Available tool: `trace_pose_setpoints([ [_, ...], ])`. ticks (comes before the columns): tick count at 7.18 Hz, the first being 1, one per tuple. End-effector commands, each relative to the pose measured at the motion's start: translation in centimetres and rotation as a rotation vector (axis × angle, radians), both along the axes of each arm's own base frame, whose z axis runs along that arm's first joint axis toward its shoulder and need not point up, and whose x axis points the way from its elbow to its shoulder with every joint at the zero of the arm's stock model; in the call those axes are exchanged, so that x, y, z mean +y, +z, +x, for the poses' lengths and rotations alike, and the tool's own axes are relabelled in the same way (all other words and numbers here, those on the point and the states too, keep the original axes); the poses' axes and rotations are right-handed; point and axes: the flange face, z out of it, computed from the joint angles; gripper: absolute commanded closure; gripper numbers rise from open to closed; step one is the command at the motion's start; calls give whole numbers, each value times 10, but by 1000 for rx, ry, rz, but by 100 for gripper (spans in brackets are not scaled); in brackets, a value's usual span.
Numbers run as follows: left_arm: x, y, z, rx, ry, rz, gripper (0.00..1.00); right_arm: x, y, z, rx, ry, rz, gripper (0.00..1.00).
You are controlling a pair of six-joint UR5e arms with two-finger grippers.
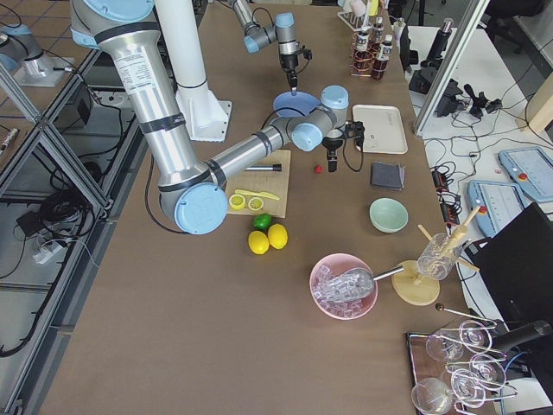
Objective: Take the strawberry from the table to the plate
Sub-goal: 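Move the left gripper toward the blue plate while the right gripper moves toward the strawberry, then lower the right gripper onto the red strawberry and close it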
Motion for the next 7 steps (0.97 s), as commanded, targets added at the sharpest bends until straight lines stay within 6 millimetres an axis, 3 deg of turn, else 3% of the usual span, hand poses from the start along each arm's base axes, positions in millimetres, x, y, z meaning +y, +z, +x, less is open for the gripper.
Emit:
trace_pose_setpoints([
  [1,-2,-11,38,-13,-13,13,100,11,-11,-29,4,16,-15,0],
  [5,-6,-13,41,-22,-15,11,99,20,-5,-49,28,2,-6,0],
  [6,-9,-16,38,-19,-27,18,3,21,-4,-51,30,1,-8,0],
  [7,-9,-17,35,-17,-42,25,2,26,-4,-60,36,-6,-2,0],
])
